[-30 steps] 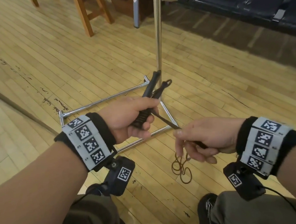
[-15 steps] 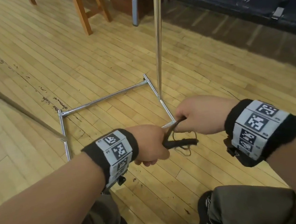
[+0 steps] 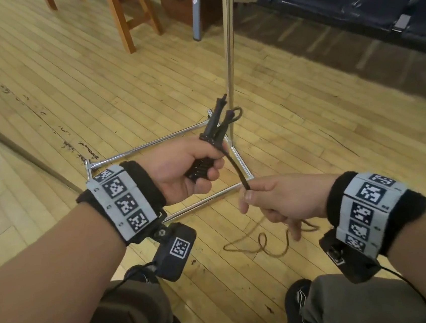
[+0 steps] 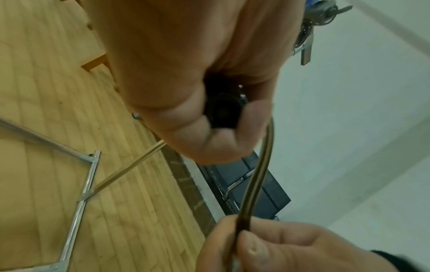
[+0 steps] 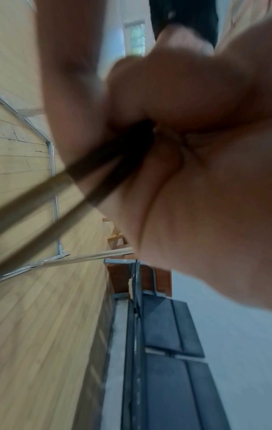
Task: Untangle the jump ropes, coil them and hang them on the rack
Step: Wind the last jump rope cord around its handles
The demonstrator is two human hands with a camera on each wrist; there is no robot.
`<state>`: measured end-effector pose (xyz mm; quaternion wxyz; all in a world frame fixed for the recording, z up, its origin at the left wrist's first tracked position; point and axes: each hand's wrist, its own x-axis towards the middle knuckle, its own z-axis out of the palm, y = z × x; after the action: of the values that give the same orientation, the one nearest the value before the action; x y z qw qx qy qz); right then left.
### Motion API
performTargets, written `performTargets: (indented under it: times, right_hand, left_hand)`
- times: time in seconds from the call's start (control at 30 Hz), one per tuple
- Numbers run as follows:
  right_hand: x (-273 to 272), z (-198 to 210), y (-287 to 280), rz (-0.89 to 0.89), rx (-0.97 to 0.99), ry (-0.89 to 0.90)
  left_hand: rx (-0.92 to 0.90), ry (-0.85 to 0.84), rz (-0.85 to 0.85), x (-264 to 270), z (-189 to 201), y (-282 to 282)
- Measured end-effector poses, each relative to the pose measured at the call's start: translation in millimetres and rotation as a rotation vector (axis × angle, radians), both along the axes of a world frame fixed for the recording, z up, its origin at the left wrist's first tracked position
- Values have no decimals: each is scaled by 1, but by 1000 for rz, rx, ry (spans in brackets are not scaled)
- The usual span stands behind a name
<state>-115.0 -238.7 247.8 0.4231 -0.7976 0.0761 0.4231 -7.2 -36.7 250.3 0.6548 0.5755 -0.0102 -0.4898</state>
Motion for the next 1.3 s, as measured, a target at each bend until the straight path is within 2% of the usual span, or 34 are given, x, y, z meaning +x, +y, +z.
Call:
performTargets:
  times: [0.1, 0.3, 0.37, 0.43, 0.5, 0.57, 0.67, 0.73, 0.8, 0.87, 0.9, 0.97, 1.07, 1.13, 1.23, 1.3]
  right_hand:
    - [4, -4, -11, -6, -38, -22]
    - [12, -10, -29, -42, -95, -14]
    - [15, -9, -32, -61, -130, -30]
    - [18, -3, -31, -28, -227, -107]
    - [22, 9, -27, 3, -353, -249]
    - [24, 24, -17, 70, -426, -358]
    - [22, 37, 3, 250, -493, -462]
    - [17, 43, 13, 254, -436, -503]
    - [11, 43, 16, 188, -355, -509]
    - [5, 36, 15, 125, -312, -454]
    - [2, 31, 14, 101, -291, -405]
    - [-1, 18, 8, 67, -231, -293]
    - [0, 4, -3, 48, -168, -185]
    - [1, -1, -7, 21, -115, -148]
    - [3, -4, -15, 6, -78, -120]
    - [4, -6, -22, -24, -87, -107]
  left_hand:
    - [-132, 17, -148, -5, 8, 0]
    - [-109, -85, -166, -13, 6, -5]
    - [-133, -82, -295, -14, 5, -4]
    - [6, -200, -532, -18, 4, -4]
    - [339, -433, -790, -27, -2, -9]
    - [649, -604, -866, -36, -12, -16]
    - [823, -698, -698, -34, -26, -22]
    - [843, -726, -491, -21, -32, -20]
    - [709, -597, -216, -3, -31, -13]
    - [445, -368, -9, 10, -25, -2]
    - [313, -264, 18, 13, -21, 3]
    - [103, -137, -50, 11, -13, 8]
    - [-71, -20, -215, 0, -7, 2]
    - [-81, -48, -238, -9, -5, -7]
    - [-13, -133, -132, -16, -5, -18]
    - [-32, -141, -144, -17, -6, -19]
